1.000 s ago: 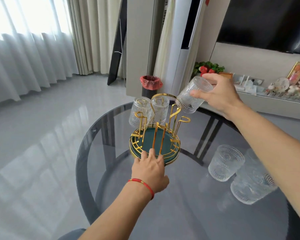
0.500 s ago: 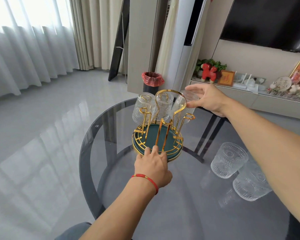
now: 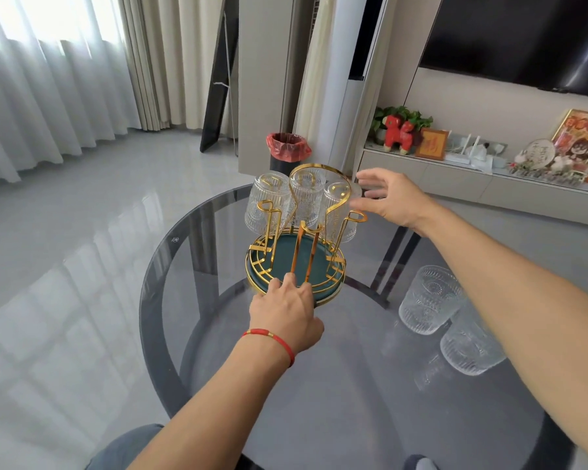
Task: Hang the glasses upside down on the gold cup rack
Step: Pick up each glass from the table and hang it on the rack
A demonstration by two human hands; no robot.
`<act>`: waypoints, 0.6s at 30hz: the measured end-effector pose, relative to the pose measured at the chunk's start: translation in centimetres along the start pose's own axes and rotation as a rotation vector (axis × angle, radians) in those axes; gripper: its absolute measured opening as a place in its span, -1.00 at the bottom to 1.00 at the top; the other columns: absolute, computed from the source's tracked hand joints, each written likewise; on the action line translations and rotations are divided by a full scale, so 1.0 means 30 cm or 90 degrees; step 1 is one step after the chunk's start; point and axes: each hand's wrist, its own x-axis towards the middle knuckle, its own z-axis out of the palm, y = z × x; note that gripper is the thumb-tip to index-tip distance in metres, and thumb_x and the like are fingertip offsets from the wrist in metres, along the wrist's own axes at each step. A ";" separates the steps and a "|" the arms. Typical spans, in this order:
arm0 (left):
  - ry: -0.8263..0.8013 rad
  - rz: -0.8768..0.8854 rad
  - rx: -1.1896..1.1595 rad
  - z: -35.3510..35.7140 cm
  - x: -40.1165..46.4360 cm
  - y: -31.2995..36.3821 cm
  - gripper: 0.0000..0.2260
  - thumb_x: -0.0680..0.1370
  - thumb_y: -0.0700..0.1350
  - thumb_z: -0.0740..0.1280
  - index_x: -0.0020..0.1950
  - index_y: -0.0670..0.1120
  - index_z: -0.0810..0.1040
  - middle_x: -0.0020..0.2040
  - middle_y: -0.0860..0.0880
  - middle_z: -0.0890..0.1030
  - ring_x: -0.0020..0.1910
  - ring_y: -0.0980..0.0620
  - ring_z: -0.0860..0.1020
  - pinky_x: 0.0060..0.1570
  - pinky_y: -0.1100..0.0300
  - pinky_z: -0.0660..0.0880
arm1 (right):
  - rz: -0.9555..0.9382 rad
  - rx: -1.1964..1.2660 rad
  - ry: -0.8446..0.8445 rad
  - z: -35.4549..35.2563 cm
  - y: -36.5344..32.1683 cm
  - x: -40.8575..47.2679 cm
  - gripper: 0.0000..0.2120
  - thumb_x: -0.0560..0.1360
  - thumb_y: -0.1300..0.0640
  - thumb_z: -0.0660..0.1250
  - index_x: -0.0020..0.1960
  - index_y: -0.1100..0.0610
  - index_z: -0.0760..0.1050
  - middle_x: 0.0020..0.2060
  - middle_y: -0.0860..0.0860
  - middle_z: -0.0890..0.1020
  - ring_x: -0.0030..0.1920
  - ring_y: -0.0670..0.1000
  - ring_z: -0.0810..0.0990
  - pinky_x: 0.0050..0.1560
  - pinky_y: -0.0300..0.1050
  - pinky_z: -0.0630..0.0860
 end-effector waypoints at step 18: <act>0.184 0.268 -0.208 0.065 -0.028 0.145 -0.80 0.59 -0.12 0.36 0.20 -0.03 0.65 0.18 -0.01 0.66 0.19 0.01 0.58 0.18 0.09 0.58 | 0.218 -0.554 0.099 0.056 0.226 -0.504 -0.34 0.50 -0.30 0.33 0.44 0.07 0.36 0.17 0.09 0.62 0.41 0.22 0.40 0.47 0.61 -0.07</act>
